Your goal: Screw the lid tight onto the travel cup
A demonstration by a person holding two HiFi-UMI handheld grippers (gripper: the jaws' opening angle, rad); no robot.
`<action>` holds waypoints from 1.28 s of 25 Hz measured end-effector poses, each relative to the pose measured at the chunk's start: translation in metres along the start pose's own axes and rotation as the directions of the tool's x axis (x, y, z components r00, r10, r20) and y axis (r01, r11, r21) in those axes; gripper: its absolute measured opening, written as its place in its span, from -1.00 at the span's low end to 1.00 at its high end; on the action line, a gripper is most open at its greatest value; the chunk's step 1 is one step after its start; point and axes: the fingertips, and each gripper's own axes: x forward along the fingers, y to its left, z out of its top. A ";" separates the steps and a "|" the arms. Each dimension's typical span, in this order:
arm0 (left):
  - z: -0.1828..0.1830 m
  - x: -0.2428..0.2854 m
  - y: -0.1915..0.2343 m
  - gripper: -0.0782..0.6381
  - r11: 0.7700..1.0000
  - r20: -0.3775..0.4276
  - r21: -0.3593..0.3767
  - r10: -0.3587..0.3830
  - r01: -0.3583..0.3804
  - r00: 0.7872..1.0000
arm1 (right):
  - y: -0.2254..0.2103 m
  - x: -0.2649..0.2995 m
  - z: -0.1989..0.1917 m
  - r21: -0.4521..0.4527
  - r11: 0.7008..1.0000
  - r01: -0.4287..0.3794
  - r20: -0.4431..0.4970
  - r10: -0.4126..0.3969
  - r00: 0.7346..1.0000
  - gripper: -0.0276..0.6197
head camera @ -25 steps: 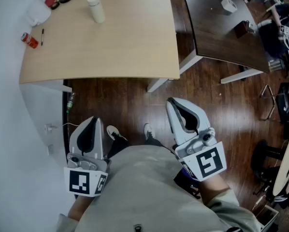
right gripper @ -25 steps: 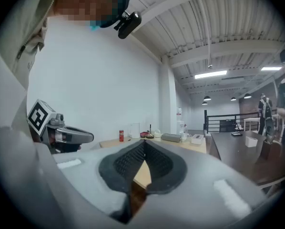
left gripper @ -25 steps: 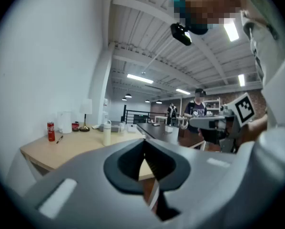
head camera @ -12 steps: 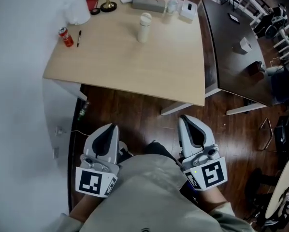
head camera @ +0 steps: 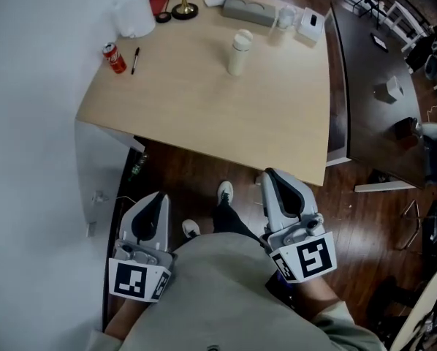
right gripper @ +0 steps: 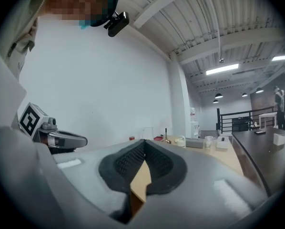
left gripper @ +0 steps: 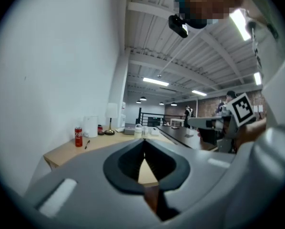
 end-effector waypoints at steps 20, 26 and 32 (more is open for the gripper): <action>0.032 0.241 0.035 -0.63 0.992 -0.069 0.014 -0.128 0.129 0.989 | -0.150 0.141 -0.002 0.036 0.999 0.016 -0.016 -0.015 1.000 -0.92; 0.029 0.297 0.058 -0.47 0.956 -0.093 0.044 -0.284 0.289 0.954 | -0.169 0.171 -0.007 0.028 0.990 0.139 -0.046 -0.138 0.989 -0.85; 0.012 0.347 0.084 -0.26 0.888 -0.128 0.033 -0.451 0.459 0.883 | -0.170 0.206 0.001 0.011 0.961 0.275 -0.083 -0.273 0.958 -0.63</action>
